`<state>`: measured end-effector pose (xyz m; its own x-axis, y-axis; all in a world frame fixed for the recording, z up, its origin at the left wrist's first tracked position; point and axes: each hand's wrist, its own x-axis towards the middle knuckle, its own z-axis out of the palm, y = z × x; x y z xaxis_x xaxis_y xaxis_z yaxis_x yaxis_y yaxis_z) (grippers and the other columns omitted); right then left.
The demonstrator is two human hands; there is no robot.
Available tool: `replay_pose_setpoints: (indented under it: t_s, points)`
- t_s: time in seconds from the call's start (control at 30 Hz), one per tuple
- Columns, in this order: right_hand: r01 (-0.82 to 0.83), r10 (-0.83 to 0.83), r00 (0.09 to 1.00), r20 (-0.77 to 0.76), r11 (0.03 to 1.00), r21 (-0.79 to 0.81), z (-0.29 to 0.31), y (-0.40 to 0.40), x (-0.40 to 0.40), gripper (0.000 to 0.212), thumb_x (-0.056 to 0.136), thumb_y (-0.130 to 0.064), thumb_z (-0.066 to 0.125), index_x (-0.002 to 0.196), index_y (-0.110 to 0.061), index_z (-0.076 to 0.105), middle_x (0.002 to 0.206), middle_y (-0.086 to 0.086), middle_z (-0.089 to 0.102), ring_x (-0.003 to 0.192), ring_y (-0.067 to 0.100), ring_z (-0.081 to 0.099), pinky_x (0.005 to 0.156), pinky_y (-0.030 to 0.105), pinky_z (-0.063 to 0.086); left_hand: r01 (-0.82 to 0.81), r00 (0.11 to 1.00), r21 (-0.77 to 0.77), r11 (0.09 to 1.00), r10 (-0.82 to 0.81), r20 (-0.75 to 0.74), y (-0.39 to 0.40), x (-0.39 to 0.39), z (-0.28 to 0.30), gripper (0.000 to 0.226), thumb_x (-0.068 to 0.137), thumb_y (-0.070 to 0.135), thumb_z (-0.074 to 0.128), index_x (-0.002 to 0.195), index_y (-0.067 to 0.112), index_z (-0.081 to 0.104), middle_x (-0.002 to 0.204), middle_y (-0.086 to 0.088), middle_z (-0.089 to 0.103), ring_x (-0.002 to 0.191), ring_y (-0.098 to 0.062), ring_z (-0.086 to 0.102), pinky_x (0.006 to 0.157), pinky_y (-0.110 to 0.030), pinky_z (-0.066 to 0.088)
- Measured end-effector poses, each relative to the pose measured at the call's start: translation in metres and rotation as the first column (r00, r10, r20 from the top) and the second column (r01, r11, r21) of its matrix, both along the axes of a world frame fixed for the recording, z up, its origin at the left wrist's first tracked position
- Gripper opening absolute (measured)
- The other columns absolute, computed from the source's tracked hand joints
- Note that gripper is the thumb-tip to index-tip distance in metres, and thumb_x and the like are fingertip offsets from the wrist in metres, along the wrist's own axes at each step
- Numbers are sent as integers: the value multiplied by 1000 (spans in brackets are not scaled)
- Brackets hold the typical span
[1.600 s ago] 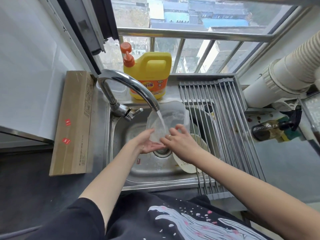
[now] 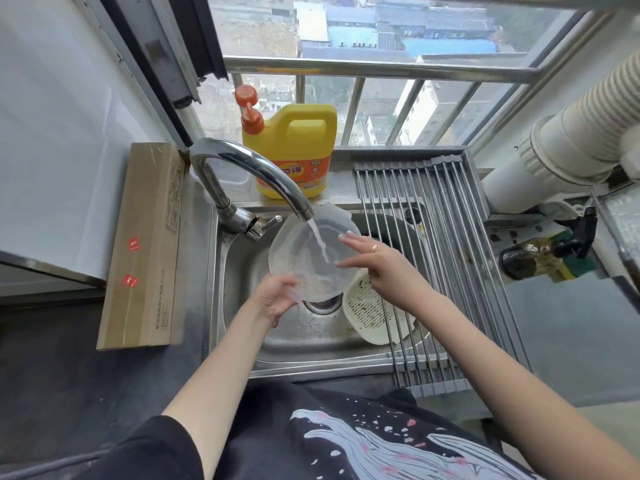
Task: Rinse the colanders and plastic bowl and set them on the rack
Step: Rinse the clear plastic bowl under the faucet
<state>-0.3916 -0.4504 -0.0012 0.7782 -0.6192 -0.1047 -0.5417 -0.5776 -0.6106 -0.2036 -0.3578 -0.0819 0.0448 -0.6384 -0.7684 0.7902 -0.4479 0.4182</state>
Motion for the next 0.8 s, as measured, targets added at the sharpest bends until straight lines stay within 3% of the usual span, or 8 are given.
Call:
replay_pose_setpoints:
  t_s: [0.07, 0.17, 0.27, 0.4, 0.47, 0.6, 0.73, 0.8]
  points:
    - [273, -326, 935, 136, 911, 309, 1, 10, 4, 67, 81, 19, 39, 127, -24, 60, 153, -5, 33, 138, 1, 23, 115, 25, 19, -35, 997, -62, 997, 39, 72, -2, 11, -3, 58, 82, -24, 41, 130, 8, 46, 109, -15, 61, 97, -30, 62, 68, -46, 59]
    - [446, -585, 801, 126, 724, 526, -11, 15, 13, 61, 88, -9, 49, 144, -29, 34, 158, -2, 17, 140, 7, 16, 116, 37, 17, 69, 975, -161, 984, -32, 221, -3, 29, -4, 93, 62, -25, 52, 143, 18, 37, 132, -13, 51, 119, -30, 52, 96, -51, 47]
    - [510, -604, 790, -101, 557, 656, -30, 10, 20, 66, 95, -27, 53, 149, -32, 15, 156, 6, 22, 135, 28, 38, 100, 50, 46, 232, 874, -73, 970, -175, 453, -6, 35, 2, 97, 65, -30, 43, 146, 24, 35, 148, -2, 39, 130, -23, 44, 105, -41, 39]
    - [544, -473, 836, -278, 655, 524, -46, 9, 26, 45, 99, -22, 46, 141, -19, 31, 134, 12, 50, 93, 31, 66, 68, 44, 60, 313, 789, 125, 941, -331, 517, -5, 38, 12, 88, 71, -18, 51, 142, 34, 40, 144, 2, 44, 125, -31, 47, 78, -48, 55]
    - [542, -424, 840, -340, 700, 465, -48, 7, 29, 33, 99, -19, 45, 131, -12, 41, 122, 14, 57, 88, 30, 66, 64, 42, 60, 373, 787, 214, 903, -430, 443, -1, 41, 20, 72, 80, -5, 57, 138, 34, 45, 135, -1, 49, 118, -33, 50, 64, -53, 56]
    - [480, -293, 846, -445, 783, 396, -43, -4, 35, 41, 94, -13, 44, 134, -10, 39, 117, 16, 56, 68, 25, 63, 46, 31, 52, 346, 843, 353, 869, -453, 290, 11, 38, 19, 40, 95, 20, 53, 134, 22, 43, 141, -11, 42, 121, -38, 50, 75, -57, 54]
    - [507, -276, 836, -474, 718, 477, -31, -27, 42, 35, 86, -7, 47, 121, -10, 52, 79, 6, 55, 48, 13, 40, 39, 22, 29, 341, 929, 387, 857, -369, 0, 27, 25, 2, 55, 95, 27, 51, 142, 6, 32, 137, -27, 44, 114, -44, 54, 50, -45, 57]
    - [547, -276, 821, -499, 628, 553, -25, -39, 47, 25, 84, -6, 47, 105, -7, 62, 59, 2, 37, 42, 12, 26, 42, 19, 20, 319, 944, 309, 896, -272, -185, 35, 16, -3, 40, 91, 21, 55, 127, 6, 46, 117, -24, 56, 94, -39, 63, 59, -45, 60]
